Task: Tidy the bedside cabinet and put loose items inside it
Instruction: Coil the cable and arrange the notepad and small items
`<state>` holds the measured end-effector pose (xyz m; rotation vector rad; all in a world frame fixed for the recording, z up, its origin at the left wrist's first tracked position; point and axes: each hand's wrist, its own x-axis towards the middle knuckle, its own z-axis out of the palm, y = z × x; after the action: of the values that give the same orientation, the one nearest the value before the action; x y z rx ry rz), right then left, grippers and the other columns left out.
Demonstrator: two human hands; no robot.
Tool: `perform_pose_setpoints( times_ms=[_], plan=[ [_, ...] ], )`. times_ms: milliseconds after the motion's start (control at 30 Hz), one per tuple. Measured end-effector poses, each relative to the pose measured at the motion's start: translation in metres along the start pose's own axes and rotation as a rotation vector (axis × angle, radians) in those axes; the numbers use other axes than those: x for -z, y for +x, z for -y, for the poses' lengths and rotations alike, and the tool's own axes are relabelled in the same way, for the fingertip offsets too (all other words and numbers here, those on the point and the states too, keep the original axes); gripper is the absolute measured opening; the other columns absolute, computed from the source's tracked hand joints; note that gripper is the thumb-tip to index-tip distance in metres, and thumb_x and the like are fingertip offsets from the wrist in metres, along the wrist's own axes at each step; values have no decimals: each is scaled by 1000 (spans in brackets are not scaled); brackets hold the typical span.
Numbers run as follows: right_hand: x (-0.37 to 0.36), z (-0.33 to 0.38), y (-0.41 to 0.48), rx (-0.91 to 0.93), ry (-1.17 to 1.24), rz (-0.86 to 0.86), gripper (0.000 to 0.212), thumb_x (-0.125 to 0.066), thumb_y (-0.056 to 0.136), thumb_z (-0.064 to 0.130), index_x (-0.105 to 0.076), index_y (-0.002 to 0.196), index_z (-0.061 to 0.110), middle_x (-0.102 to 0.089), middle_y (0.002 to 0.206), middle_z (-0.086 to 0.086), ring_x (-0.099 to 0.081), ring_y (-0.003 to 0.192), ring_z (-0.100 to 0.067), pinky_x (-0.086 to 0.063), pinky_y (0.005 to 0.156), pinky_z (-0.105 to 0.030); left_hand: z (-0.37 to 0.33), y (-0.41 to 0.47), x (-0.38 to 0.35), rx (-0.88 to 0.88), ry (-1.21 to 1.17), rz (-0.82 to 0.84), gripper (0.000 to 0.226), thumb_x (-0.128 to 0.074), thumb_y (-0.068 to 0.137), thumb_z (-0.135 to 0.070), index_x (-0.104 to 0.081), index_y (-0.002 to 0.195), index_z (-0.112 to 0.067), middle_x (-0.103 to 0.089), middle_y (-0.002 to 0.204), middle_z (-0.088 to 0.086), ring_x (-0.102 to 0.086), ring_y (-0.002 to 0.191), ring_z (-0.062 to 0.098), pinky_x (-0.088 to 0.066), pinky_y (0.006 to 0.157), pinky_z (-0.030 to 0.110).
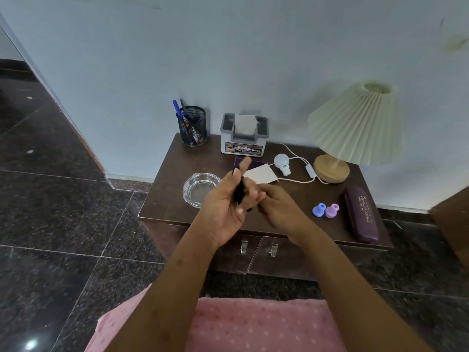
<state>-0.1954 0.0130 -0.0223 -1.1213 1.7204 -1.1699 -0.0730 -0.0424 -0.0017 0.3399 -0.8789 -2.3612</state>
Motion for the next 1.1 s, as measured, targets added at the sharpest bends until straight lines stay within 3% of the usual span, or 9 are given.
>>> perform_pose_setpoints(
  times_ms=[133,233,300,400,500,567,700,933,1100],
  plan=[
    [-11,7,-3,24,-191,106,35,-43,99,30,-55,67,19,-42,47,10,-36,40,-1,-29,47,-17,-1,5,5,-193,82,-137,30,-28,102,-20,-46,125,-14,-74,85,4,-41,40,6,-55,79,21],
    [-11,10,-6,30,-295,243,34,-44,99,32,-53,68,20,-43,49,11,-38,41,0,-29,47,-16,-2,8,14,-255,269,-245,43,-28,103,-20,-24,143,-3,-74,95,1,-47,45,6,-53,69,16],
    [-10,12,-7,69,-394,286,35,-46,98,32,-52,65,23,-45,54,10,-41,45,2,-30,51,-18,-2,8,20,-282,516,-308,48,-29,103,-22,-17,148,-12,-73,96,-5,-54,52,4,-50,65,13],
    [-7,17,-11,161,-432,283,38,-52,95,32,-50,58,26,-46,51,11,-41,47,0,-31,52,-16,0,9,25,-254,809,-345,58,-29,103,-21,4,150,-24,-71,95,-6,-65,77,2,-48,82,13],
    [4,24,-15,245,-367,163,35,-60,90,30,-57,56,22,-46,49,7,-39,48,-1,-30,51,-13,2,8,23,-50,1017,-283,60,-34,101,-15,-3,150,-30,-61,118,18,-58,103,15,-40,97,32],
    [15,26,-16,248,-254,60,27,-66,86,27,-64,61,18,-57,54,2,-46,53,-2,-36,55,-18,5,5,17,140,902,-206,47,-37,100,-19,-29,146,-26,-63,110,21,-58,99,24,-43,90,39],
    [28,21,-13,265,23,-182,33,-72,79,18,-60,70,-11,-54,62,-26,-50,55,-9,-41,54,-19,9,-1,6,358,606,28,39,-29,101,-28,-52,117,-1,-46,45,2,-50,46,16,-38,83,46],
    [23,0,3,216,23,-291,36,-67,78,42,-59,59,13,-47,53,6,-40,54,-6,-34,53,-20,-2,-3,3,377,179,156,41,-29,97,-36,-58,88,-8,-33,36,-7,-29,29,5,-55,78,29],
    [7,-11,7,129,41,-204,26,-53,94,28,-67,75,18,-61,69,6,-52,68,-6,-42,68,-26,-3,-1,2,206,3,132,45,-33,94,-33,-55,117,-2,-38,40,-5,-44,39,8,-57,79,30]
  ],
)
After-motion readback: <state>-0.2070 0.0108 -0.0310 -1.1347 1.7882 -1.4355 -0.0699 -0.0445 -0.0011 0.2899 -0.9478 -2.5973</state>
